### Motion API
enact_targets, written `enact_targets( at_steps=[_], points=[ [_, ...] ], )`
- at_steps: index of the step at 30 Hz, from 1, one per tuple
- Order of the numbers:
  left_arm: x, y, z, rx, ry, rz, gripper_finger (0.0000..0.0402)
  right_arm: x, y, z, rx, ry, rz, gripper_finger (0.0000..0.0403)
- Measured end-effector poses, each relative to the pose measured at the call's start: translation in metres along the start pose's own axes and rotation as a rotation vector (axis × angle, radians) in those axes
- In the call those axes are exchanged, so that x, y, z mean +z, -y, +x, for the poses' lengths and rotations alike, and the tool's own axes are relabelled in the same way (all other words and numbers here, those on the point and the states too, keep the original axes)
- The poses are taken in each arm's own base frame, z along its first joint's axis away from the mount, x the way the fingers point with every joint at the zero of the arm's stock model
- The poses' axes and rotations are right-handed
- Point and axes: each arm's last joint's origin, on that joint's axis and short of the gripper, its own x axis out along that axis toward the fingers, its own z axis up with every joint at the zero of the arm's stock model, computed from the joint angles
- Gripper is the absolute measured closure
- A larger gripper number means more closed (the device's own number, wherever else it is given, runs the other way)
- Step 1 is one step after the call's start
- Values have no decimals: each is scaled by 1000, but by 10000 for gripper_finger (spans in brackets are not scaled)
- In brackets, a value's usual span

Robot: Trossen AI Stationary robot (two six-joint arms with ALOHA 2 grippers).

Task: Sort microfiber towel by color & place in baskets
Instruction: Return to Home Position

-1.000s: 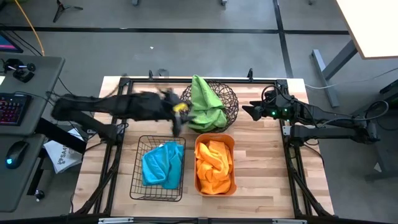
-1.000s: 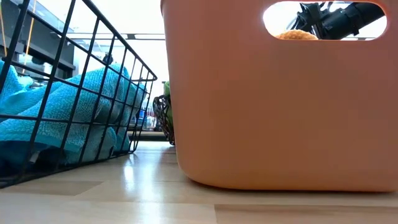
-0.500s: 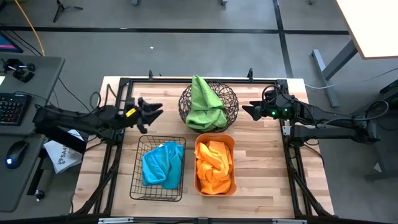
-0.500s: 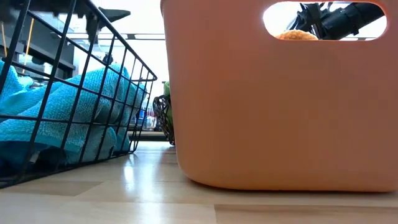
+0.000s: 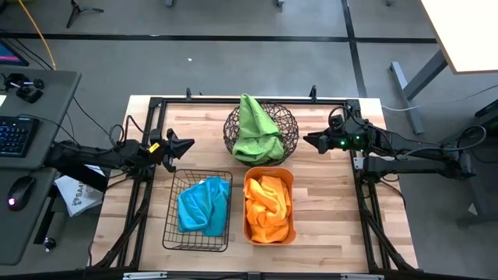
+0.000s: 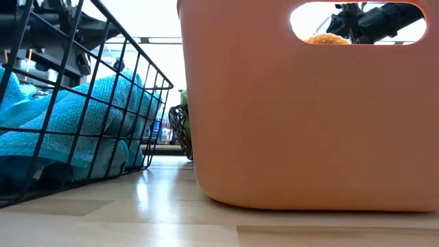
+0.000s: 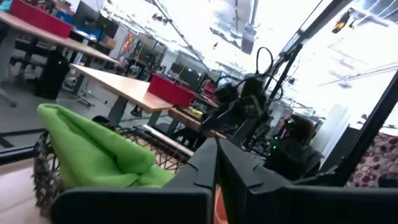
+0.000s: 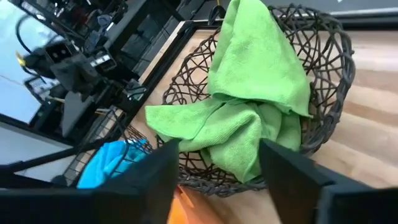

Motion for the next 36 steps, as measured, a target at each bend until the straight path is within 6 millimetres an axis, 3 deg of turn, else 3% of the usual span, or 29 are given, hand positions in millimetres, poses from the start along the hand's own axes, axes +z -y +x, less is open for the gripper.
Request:
enact_targets(
  at_steps=[7, 12, 18, 26, 29, 36],
  points=[
    [-15, -11, -9, 18, -25, -15, 401, -2, -2, -1, 69, -72, -17, 318],
    [-16, -16, -12, 86, -29, -49, 401, -8, 1, -8, 115, -171, -78, 391],
    [-12, -16, -13, 73, -2, -96, 401, -18, 8, -39, 151, -234, -164, 391],
    [-13, -15, -13, 44, -23, -84, 401, -20, 22, -100, 293, 23, -265, 401],
    [-13, -15, -13, 44, -23, -83, 401, -23, 29, -113, 387, 145, -273, 402],
    [-15, -16, -12, 56, -32, -76, 401, -44, 26, -63, 655, 171, -305, 402]
  ],
)
